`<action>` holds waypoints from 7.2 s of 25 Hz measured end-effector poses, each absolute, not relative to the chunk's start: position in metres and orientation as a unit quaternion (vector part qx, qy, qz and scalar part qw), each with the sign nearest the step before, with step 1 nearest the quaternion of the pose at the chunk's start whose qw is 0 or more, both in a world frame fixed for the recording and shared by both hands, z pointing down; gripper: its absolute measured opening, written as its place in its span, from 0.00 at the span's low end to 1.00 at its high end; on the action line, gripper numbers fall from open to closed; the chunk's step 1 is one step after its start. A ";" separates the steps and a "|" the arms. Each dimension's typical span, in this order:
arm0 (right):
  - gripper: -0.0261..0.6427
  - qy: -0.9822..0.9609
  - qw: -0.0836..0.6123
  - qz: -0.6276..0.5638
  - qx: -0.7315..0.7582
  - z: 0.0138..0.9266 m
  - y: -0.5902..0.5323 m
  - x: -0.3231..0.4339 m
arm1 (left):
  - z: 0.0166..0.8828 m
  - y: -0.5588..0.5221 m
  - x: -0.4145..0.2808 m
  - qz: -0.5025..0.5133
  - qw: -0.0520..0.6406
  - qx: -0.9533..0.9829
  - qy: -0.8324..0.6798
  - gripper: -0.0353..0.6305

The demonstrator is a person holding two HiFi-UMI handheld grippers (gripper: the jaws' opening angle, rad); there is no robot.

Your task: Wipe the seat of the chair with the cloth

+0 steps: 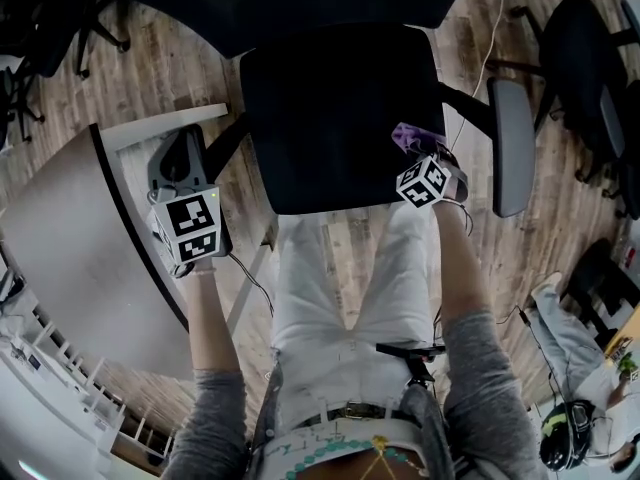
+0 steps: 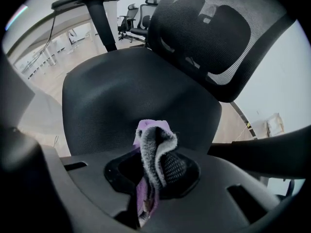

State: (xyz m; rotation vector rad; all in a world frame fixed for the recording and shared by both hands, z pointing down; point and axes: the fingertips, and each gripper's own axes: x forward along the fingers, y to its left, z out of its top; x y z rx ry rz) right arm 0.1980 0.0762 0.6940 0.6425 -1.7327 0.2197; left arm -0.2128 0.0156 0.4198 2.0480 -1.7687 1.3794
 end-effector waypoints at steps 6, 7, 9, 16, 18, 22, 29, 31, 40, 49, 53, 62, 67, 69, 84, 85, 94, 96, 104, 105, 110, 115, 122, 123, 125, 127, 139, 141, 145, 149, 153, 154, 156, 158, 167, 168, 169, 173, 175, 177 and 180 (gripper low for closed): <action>0.12 -0.753 0.544 0.168 0.329 0.678 0.078 0.190 | 0.421 0.015 -0.214 0.455 0.050 0.672 -0.582 0.05; 0.12 -0.756 0.531 0.182 0.335 0.673 0.078 0.187 | 0.421 0.015 -0.214 0.454 0.051 0.673 -0.582 0.05; 0.12 -0.766 0.506 0.202 0.342 0.663 0.079 0.178 | 0.421 0.014 -0.214 0.451 0.055 0.675 -0.581 0.05; 0.12 -0.807 0.430 0.250 0.320 0.632 0.095 0.123 | 0.421 0.011 -0.216 0.444 0.063 0.680 -0.580 0.05; 0.12 -0.816 0.407 0.263 0.313 0.629 0.099 0.105 | 0.421 0.011 -0.216 0.444 0.062 0.679 -0.581 0.05; 0.12 -0.830 0.385 0.288 0.284 0.622 0.114 0.059 | 0.422 0.010 -0.215 0.443 0.063 0.681 -0.579 0.05; 0.12 -0.842 0.363 0.326 0.231 0.626 0.150 -0.024 | 0.422 0.011 -0.214 0.443 0.061 0.681 -0.580 0.05; 0.12 -0.847 0.364 0.320 0.218 0.626 0.159 -0.046 | 0.422 0.011 -0.214 0.448 0.056 0.678 -0.580 0.05; 0.12 -0.850 0.351 0.354 0.166 0.632 0.195 -0.123 | 0.420 0.012 -0.212 0.440 0.062 0.686 -0.577 0.05; 0.12 -0.843 0.427 0.273 0.180 0.664 0.207 -0.135 | 0.419 0.013 -0.212 0.430 0.069 0.695 -0.573 0.05; 0.12 -0.861 0.448 0.184 0.156 0.675 0.213 -0.135 | 0.419 0.014 -0.210 0.430 0.067 0.696 -0.571 0.05; 0.12 -0.876 0.462 0.088 0.109 0.678 0.218 -0.137 | 0.418 0.013 -0.212 0.434 0.063 0.694 -0.571 0.05; 0.12 -0.877 0.463 0.080 0.095 0.679 0.219 -0.133 | 0.418 0.013 -0.210 0.436 0.061 0.694 -0.570 0.05; 0.12 -0.878 0.463 0.079 0.090 0.680 0.220 -0.132 | 0.419 0.014 -0.209 0.436 0.061 0.693 -0.571 0.05; 0.12 -0.871 0.484 0.047 0.068 0.685 0.218 -0.114 | 0.420 0.013 -0.208 0.447 0.049 0.688 -0.569 0.05; 0.12 -0.870 0.486 0.049 0.068 0.686 0.217 -0.112 | 0.420 0.012 -0.209 0.446 0.049 0.689 -0.569 0.05; 0.12 -0.867 0.491 0.051 0.066 0.690 0.216 -0.096 | 0.421 0.012 -0.210 0.450 0.045 0.686 -0.569 0.05; 0.12 -0.867 0.492 0.051 0.065 0.691 0.215 -0.092 | 0.421 0.012 -0.210 0.450 0.046 0.687 -0.569 0.05; 0.12 -0.862 0.499 0.058 0.068 0.693 0.213 -0.078 | 0.420 0.011 -0.210 0.454 0.041 0.684 -0.569 0.05; 0.12 -0.862 0.499 0.061 0.069 0.693 0.212 -0.077 | 0.420 0.011 -0.210 0.454 0.041 0.684 -0.569 0.05; 0.12 -0.859 0.502 0.069 0.070 0.694 0.211 -0.070 | 0.420 0.011 -0.209 0.454 0.041 0.684 -0.569 0.05; 0.12 -0.859 0.505 0.059 0.060 0.696 0.212 -0.063 | 0.419 0.012 -0.208 0.457 0.038 0.682 -0.570 0.05; 0.12 -0.854 0.515 0.045 0.058 0.698 0.210 -0.047 | 0.419 0.012 -0.209 0.451 0.044 0.686 -0.569 0.05; 0.12 -0.853 0.516 0.046 0.059 0.698 0.210 -0.044 | 0.419 0.012 -0.208 0.451 0.044 0.686 -0.569 0.05; 0.12 -0.851 0.518 0.049 0.062 0.699 0.210 -0.039 | 0.419 0.012 -0.208 0.452 0.043 0.685 -0.569 0.05; 0.12 -0.849 0.521 0.053 0.065 0.700 0.209 -0.035 | 0.419 0.012 -0.208 0.455 0.041 0.684 -0.569 0.05; 0.12 -0.844 0.530 0.054 0.065 0.704 0.209 -0.011 | 0.420 0.012 -0.212 0.460 0.036 0.680 -0.570 0.05; 0.12 -0.844 0.530 0.053 0.063 0.704 0.209 -0.008 | 0.419 0.012 -0.212 0.460 0.035 0.680 -0.570 0.05; 0.12 -0.844 0.531 0.046 0.058 0.703 0.209 -0.005 | 0.417 0.011 -0.212 0.462 0.033 0.679 -0.570 0.05; 0.12 -0.843 0.534 0.041 0.055 0.703 0.208 0.000 | 0.418 0.011 -0.211 0.463 0.032 0.678 -0.570 0.05; 0.12 -0.840 0.538 0.038 0.054 0.705 0.208 0.007 | 0.419 0.011 -0.212 0.465 0.030 0.676 -0.570 0.05; 0.12 -0.840 0.539 0.038 0.055 0.706 0.208 0.009 | 0.419 0.011 -0.212 0.466 0.029 0.676 -0.570 0.05; 0.12 -0.839 0.540 0.037 0.056 0.707 0.207 0.013 | 0.419 0.011 -0.213 0.467 0.028 0.675 -0.570 0.05; 0.12 -0.837 0.543 0.036 0.058 0.707 0.205 0.018 | 0.420 0.010 -0.213 0.468 0.026 0.675 -0.570 0.05; 0.12 -0.833 0.548 0.037 0.066 0.706 0.204 0.037 | 0.418 0.011 -0.212 0.469 0.027 0.673 -0.571 0.05; 0.12 -0.832 0.549 0.038 0.068 0.706 0.203 0.040 | 0.418 0.011 -0.212 0.471 0.026 0.672 -0.571 0.05; 0.12 -0.831 0.550 0.041 0.072 0.706 0.202 0.042 | 0.417 0.011 -0.211 0.471 0.024 0.672 -0.571 0.05; 0.12 -0.828 0.553 0.044 0.079 0.707 0.202 0.051 | 0.419 0.013 -0.211 0.472 0.022 0.672 -0.570 0.05; 0.12 -0.828 0.554 0.042 0.077 0.707 0.202 0.053 | 0.419 0.014 -0.212 0.473 0.023 0.670 -0.571 0.05; 0.12 -0.826 0.556 0.043 0.078 0.705 0.201 0.056 | 0.419 0.013 -0.212 0.472 0.021 0.672 -0.570 0.05; 0.12 -0.822 0.561 0.042 0.083 0.708 0.199 0.064 | 0.419 0.012 -0.211 0.471 0.020 0.674 -0.569 0.05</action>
